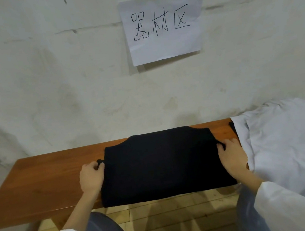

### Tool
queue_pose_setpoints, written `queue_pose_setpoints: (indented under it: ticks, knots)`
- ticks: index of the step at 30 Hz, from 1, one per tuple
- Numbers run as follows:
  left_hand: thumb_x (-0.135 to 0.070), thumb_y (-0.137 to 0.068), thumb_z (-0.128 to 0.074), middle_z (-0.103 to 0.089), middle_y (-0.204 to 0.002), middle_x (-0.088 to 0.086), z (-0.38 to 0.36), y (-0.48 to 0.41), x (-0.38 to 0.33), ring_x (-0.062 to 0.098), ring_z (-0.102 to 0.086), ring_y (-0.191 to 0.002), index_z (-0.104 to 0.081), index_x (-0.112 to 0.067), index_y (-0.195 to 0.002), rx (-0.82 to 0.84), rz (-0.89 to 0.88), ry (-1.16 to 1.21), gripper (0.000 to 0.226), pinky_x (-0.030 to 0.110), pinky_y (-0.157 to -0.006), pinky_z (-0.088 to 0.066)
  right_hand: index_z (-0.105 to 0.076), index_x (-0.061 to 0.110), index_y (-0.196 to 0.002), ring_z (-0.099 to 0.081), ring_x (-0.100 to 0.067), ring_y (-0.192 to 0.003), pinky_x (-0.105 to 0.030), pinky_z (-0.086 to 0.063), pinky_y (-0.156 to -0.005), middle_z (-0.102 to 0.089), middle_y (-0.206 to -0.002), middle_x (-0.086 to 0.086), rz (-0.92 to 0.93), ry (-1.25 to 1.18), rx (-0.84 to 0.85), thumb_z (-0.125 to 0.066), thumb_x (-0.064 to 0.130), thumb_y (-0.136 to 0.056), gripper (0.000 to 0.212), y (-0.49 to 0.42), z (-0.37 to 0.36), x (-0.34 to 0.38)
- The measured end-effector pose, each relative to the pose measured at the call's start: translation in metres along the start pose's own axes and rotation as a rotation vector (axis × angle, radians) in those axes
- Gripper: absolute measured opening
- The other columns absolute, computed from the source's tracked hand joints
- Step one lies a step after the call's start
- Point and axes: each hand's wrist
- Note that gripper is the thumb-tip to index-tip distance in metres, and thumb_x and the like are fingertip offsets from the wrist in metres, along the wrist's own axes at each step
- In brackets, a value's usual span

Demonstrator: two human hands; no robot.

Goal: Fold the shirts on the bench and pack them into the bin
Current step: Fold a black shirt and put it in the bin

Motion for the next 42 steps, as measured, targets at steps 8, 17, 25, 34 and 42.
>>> queue_pose_setpoints:
  ticks: [8,17,25,34,42]
  knots:
    - [-0.021,-0.103,-0.034,-0.058,-0.095,0.013,0.012,0.033,-0.036,0.025,-0.053,-0.081,-0.047,-0.001,-0.120,-0.412,-0.045,0.418,0.029,0.038,-0.071,-0.042,-0.048,0.016,-0.111,-0.062,-0.027,-0.067,-0.027,-0.047,-0.061,-0.064,-0.081,-0.013,-0.081,-0.218,-0.263,-0.019,0.055,-0.093,0.052,0.009,0.012,0.022]
    - [-0.023,-0.103,-0.032,-0.061,-0.099,0.021,0.001,0.029,-0.016,0.037,-0.058,-0.084,-0.044,-0.004,-0.122,-0.447,-0.035,0.361,0.029,0.040,-0.068,-0.042,-0.047,0.011,-0.112,-0.049,-0.017,-0.062,-0.029,-0.033,-0.062,-0.048,-0.069,0.001,-0.188,-0.368,-0.209,-0.033,0.022,-0.102,0.020,0.013,0.027,0.024]
    - [-0.023,-0.103,-0.032,-0.062,-0.088,0.026,-0.019,-0.043,-0.031,0.042,-0.060,-0.079,-0.045,-0.004,-0.120,-0.444,-0.048,0.189,0.029,0.044,-0.068,-0.044,-0.052,0.003,-0.109,-0.059,-0.034,-0.081,-0.028,-0.036,-0.071,-0.063,-0.094,-0.021,-0.114,-0.252,-0.181,-0.040,0.025,-0.101,0.026,-0.068,-0.008,0.021]
    - [-0.024,-0.096,-0.047,-0.065,-0.091,0.018,-0.054,-0.055,-0.006,0.036,-0.063,-0.074,-0.028,-0.016,-0.138,-0.146,-0.006,-0.071,0.047,0.047,-0.065,-0.055,-0.049,0.010,-0.129,-0.041,-0.031,-0.127,-0.047,-0.038,-0.101,-0.043,-0.138,-0.013,0.104,0.089,0.081,-0.057,0.015,-0.090,0.040,-0.047,-0.058,0.021]
    - [-0.037,-0.098,-0.043,-0.061,-0.075,0.004,-0.026,-0.008,0.017,0.021,-0.058,-0.066,-0.056,-0.011,-0.094,-0.035,0.065,-0.091,0.029,0.031,-0.055,-0.042,-0.056,0.012,-0.116,-0.052,-0.026,-0.102,-0.039,-0.043,-0.085,-0.056,-0.115,-0.010,0.017,-0.011,-0.006,-0.062,0.016,-0.089,0.029,0.017,-0.035,-0.006]
Point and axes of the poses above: each hand's wrist, its own y-axis away from the middle knuckle, its own z-axis out of the back of the hand, x = y × z
